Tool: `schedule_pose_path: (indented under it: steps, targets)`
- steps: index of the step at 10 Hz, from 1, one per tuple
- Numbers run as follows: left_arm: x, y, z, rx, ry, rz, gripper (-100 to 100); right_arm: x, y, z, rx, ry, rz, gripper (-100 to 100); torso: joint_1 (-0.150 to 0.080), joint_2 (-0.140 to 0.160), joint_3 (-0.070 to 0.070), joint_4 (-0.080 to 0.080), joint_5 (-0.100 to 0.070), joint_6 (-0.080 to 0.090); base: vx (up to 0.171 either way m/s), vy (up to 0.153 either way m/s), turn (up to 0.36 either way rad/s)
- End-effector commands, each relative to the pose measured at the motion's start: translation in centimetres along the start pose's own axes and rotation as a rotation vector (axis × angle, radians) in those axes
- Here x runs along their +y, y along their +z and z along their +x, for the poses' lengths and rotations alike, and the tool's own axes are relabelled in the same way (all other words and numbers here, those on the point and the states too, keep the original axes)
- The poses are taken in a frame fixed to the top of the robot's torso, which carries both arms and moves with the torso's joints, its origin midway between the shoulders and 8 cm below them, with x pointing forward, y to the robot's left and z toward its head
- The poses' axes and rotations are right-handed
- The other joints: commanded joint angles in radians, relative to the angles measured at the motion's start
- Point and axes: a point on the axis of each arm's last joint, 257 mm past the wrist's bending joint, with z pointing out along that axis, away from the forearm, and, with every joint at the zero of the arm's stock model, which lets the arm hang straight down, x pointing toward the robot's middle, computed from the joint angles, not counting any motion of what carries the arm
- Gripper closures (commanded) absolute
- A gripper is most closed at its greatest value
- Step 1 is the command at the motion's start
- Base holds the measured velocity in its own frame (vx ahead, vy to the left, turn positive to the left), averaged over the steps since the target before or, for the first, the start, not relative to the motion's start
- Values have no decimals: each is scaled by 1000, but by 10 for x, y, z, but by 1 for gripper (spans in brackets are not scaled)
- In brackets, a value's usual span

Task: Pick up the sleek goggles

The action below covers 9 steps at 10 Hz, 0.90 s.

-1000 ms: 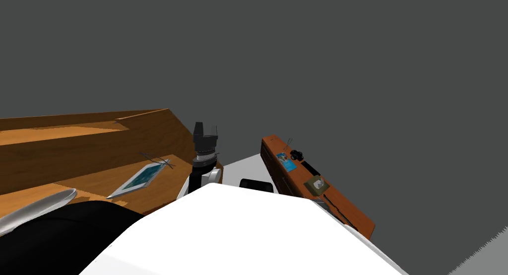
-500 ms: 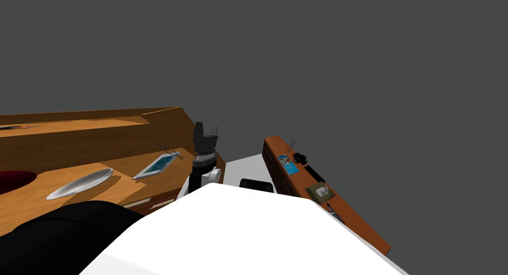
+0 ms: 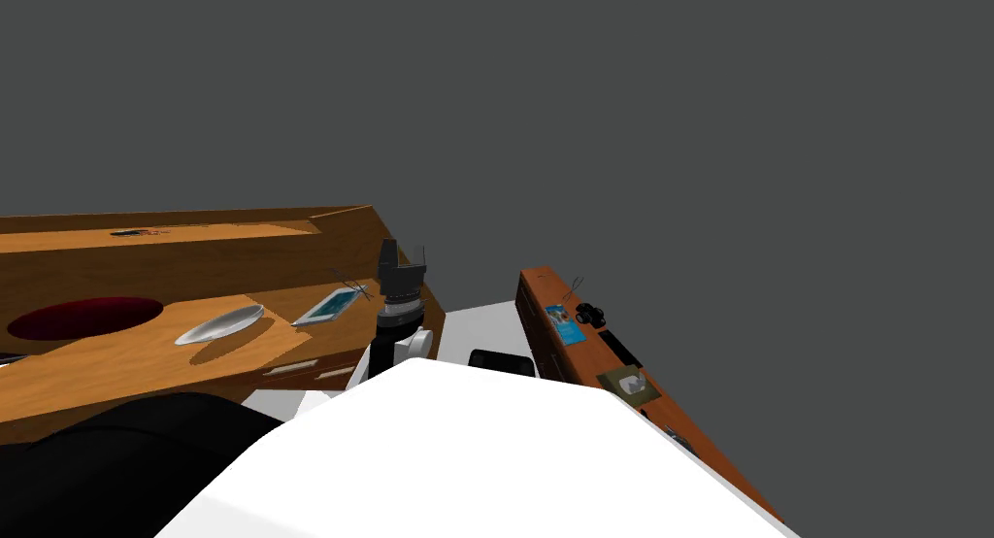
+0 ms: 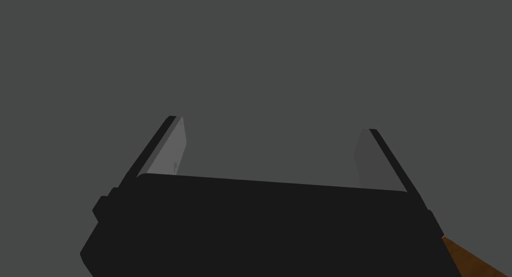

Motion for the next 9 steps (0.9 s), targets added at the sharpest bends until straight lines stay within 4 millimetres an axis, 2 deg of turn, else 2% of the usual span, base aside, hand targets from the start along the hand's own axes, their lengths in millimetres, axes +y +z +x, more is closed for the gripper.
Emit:
schedule_pose_path:
  steps: [1, 4, 5, 6, 7, 9]
  targets:
    - [0, 0, 0, 0, 0, 0, 0, -3, 2, 15, 32, -54, 10, -100, 0, 0, 0, 0, 0, 0, -41, -96, 172]
    - [0, 0, 0, 0, 0, 0, 0, 2, 4, 34, 71, -123, 8, -100, 2, 0, 0, 0, 0, 0, -39, -69, 95]
    - [0, 0, 0, 0, 0, 0, 0, 1, 4, 30, 63, -108, 10, -100, 3, 0, 0, 0, 0, 0, -19, -29, 23]
    - [0, 0, 0, 0, 0, 0, 0, 1, 4, 31, 65, -111, 10, 0, 5, -1, -1, 0, 1, 0, -3, -6, -3]
    - [0, 0, 0, 0, 0, 0, 0, 11, 8, 29, 71, -103, 11, -100, 6, -2, -1, 0, 1, 0, -10, -52, 60]
    - [0, 0, 0, 0, 0, 0, 0, 26, 13, 24, 80, -93, 10, -100, 2, -2, -1, 0, 0, 0, -21, -101, 86]
